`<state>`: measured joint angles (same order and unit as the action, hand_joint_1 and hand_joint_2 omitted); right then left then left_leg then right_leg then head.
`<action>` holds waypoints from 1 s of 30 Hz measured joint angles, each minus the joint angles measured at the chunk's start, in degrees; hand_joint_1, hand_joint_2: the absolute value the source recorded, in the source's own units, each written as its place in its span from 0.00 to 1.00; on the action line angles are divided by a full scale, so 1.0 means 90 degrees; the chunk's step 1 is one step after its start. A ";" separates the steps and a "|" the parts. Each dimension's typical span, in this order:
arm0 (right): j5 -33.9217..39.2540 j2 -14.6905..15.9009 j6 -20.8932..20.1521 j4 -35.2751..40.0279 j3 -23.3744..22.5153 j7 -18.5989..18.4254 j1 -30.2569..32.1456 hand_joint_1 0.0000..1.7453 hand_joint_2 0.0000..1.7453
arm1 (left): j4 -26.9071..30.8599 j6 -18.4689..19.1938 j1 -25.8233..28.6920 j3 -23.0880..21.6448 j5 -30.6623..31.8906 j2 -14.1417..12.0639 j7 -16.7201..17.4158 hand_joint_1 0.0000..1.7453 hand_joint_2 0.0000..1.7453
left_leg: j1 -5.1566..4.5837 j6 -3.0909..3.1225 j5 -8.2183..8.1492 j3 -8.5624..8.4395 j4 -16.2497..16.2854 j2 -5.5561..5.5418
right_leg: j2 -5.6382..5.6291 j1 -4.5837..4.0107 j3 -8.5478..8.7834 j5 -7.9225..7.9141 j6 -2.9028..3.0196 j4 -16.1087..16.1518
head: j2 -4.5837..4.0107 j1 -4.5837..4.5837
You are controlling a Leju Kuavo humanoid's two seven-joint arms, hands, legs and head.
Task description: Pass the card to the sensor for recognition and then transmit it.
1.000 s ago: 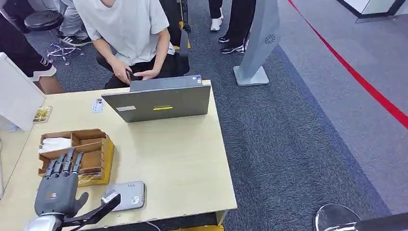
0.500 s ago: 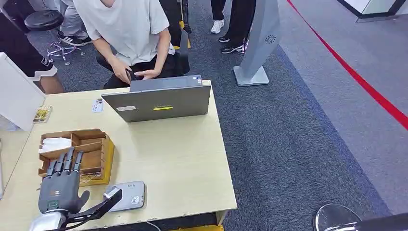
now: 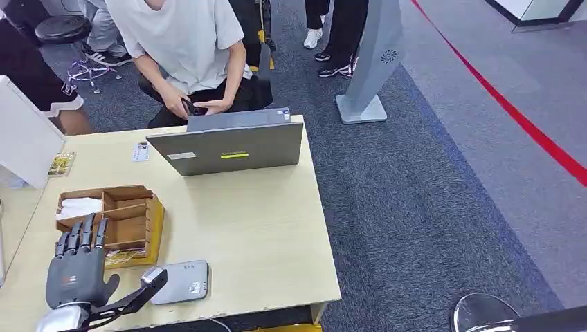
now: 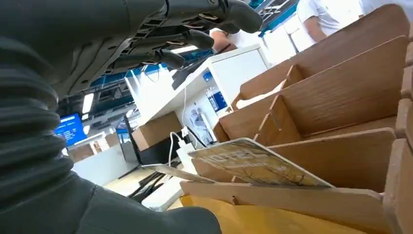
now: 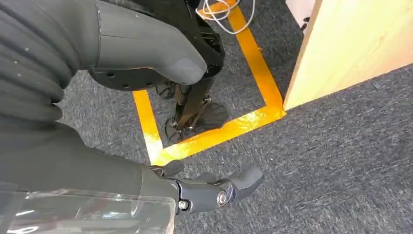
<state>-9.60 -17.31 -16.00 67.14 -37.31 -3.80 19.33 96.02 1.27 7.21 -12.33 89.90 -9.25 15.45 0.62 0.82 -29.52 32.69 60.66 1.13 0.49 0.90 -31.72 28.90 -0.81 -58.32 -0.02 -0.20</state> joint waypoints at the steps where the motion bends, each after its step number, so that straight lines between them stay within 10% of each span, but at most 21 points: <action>1: 0.0000 0.0000 0.0000 0.0000 0.0012 0.0000 0.0003 0.00 1.00 | -0.0014 0.0000 0.0000 0.0002 0.0000 -0.0002 0.0000 0.00 1.00 | 0.0000 0.0000 0.0000 0.0000 0.0000 0.0000 | 0.0000 0.0000 0.0000 0.0000 0.0000 0.0000 | 0.0000 0.0002; 17: 0.0080 -0.0002 0.0046 0.0039 0.0119 -0.0027 0.0058 0.00 1.00 | -0.0027 -0.0168 -0.0003 0.0002 0.0002 -0.0063 -0.0002 0.00 1.00 | 0.0000 0.0000 0.0000 0.0000 0.0000 0.0000 | 0.0000 0.0000 -0.0001 0.0000 0.0000 0.0000 | 0.0000 0.0002; 18: 0.0080 0.0000 0.0049 0.0041 0.0119 -0.0027 0.0061 0.00 1.00 | -0.0027 -0.0172 -0.0004 0.0002 0.0002 -0.0063 -0.0005 1.00 1.00 | 0.0000 0.0000 0.0000 0.0000 0.0000 0.0000 | 0.0000 0.0000 -0.0001 0.0000 0.0000 0.0000 | 0.0000 0.0000; 30: -0.0019 0.0000 -0.0039 0.0056 0.0126 -0.0034 0.0051 0.00 1.00 | -0.0180 0.0085 -0.0023 -0.0002 0.0002 -0.0019 -0.0406 1.00 1.00 | 0.0000 0.0000 0.0000 0.0000 0.0000 0.0000 | 0.0000 0.0000 -0.0001 0.0000 0.0000 0.0000 | 0.0000 0.0002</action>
<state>-9.77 -17.31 -16.35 67.65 -36.17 -4.11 19.78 94.40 2.03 7.00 -12.35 89.92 -9.42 11.80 0.62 0.82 -29.52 32.69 60.66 1.13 0.49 0.90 -31.73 28.90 -0.81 -58.32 -0.02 -0.17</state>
